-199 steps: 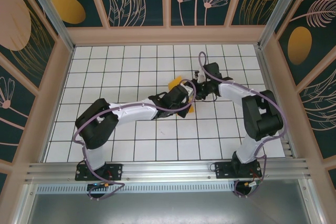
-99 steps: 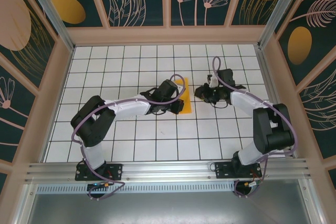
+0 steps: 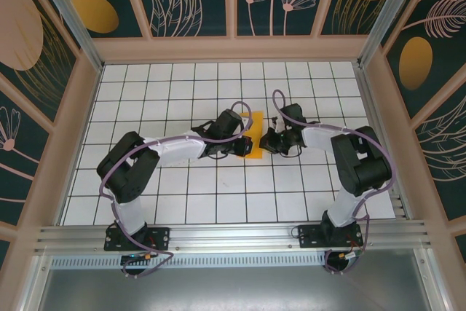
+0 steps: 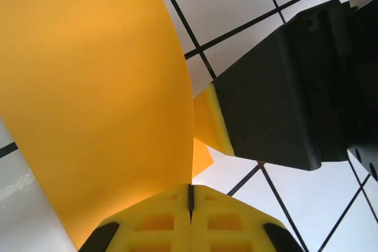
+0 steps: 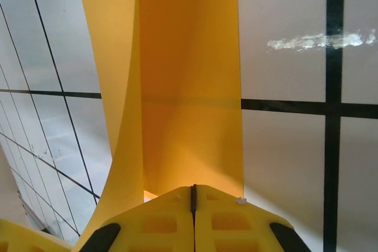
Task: Fold a paper plane with a square sheet of paper (fold left side to right side)
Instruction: Fold the triangle a second time at the center of the table.
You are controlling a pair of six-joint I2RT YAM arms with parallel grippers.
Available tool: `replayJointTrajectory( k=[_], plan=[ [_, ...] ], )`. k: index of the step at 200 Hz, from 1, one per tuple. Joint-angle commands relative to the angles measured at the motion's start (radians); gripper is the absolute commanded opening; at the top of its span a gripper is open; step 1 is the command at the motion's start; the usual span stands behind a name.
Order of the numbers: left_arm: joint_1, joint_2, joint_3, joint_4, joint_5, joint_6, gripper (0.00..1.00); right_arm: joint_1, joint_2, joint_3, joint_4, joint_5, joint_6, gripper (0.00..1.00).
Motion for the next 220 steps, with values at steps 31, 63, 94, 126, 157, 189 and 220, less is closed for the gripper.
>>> replayJointTrajectory(
  k=[31,63,94,126,157,189,220],
  plan=[
    [0.008,-0.004,0.033,0.008,0.003,-0.027,0.0,0.025,0.046,-0.002,0.002,0.044,0.003,0.08],
    [0.017,0.001,0.051,-0.066,-0.036,0.007,0.0,0.025,0.057,0.007,-0.06,0.095,-0.03,0.08],
    [0.026,0.009,0.076,-0.135,-0.081,0.056,0.0,0.025,0.063,0.006,-0.08,0.109,-0.045,0.08],
    [0.027,0.045,0.123,-0.21,-0.131,0.118,0.0,0.028,0.064,0.008,-0.078,0.108,-0.05,0.08],
    [0.033,0.071,0.152,-0.225,-0.174,0.144,0.0,0.032,0.067,0.014,-0.081,0.105,-0.053,0.08],
    [0.048,0.098,0.177,-0.221,-0.183,0.152,0.0,0.032,0.066,0.017,-0.086,0.104,-0.056,0.08],
    [0.062,0.116,0.185,-0.219,-0.184,0.158,0.0,0.037,0.069,0.02,-0.087,0.105,-0.059,0.09]
  ],
)
